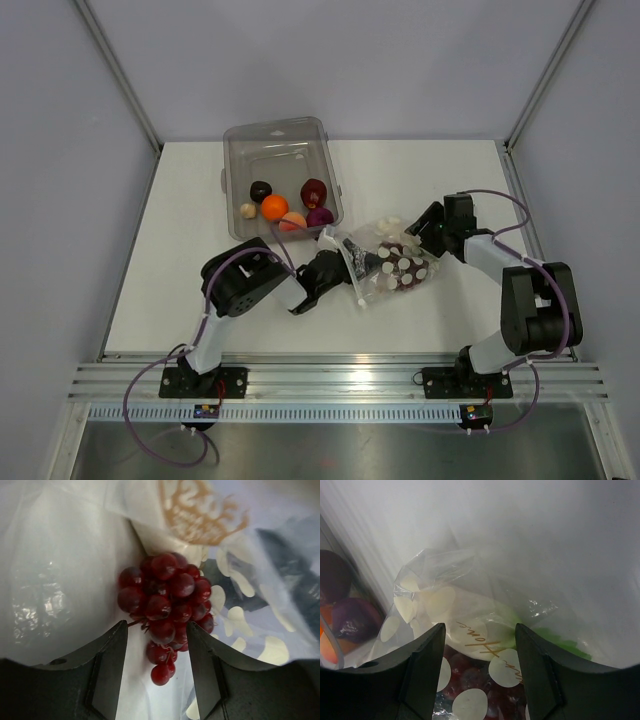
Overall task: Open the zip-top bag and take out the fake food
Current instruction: Pick up the fake fruit from the zipper food storage bag.
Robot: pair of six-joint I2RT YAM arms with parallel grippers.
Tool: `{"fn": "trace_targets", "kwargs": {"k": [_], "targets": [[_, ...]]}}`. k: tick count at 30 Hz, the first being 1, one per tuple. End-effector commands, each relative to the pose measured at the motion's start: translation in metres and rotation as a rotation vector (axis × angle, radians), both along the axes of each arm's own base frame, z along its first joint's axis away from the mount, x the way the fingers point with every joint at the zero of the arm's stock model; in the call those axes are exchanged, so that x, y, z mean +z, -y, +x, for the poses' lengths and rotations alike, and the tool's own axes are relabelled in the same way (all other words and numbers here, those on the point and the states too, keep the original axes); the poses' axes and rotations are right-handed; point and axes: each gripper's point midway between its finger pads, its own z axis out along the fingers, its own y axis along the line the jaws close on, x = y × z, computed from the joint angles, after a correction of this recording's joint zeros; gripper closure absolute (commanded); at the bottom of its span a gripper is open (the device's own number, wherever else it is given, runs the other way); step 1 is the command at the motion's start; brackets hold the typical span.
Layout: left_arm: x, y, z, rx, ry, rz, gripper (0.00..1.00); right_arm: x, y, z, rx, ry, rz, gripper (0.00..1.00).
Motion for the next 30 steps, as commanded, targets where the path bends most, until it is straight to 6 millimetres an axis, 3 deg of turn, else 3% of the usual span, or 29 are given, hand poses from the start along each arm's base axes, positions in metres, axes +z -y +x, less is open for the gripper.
{"fn": "trace_targets", "kwargs": {"k": [1,7,18,20,23,30], "targets": [[-0.002,0.007,-0.006,-0.035,0.019,0.007,0.46,0.010,-0.013,0.008,0.067,0.029,0.009,0.35],[-0.004,-0.004,-0.005,0.013,0.022,0.007,0.45,0.015,-0.009,0.007,0.056,0.045,-0.006,0.35],[0.005,0.001,0.006,0.020,0.066,0.065,0.42,0.012,-0.017,0.007,0.095,0.038,0.008,0.37],[0.003,0.000,0.006,0.028,0.065,0.058,0.48,0.012,-0.017,0.006,0.095,0.038,0.006,0.37],[0.003,-0.003,0.006,0.041,0.069,0.028,0.69,0.013,-0.015,0.006,0.090,0.044,0.003,0.37],[0.007,-0.004,0.010,0.064,0.085,0.033,0.77,0.013,-0.018,0.005,0.096,0.044,0.008,0.37]]}}
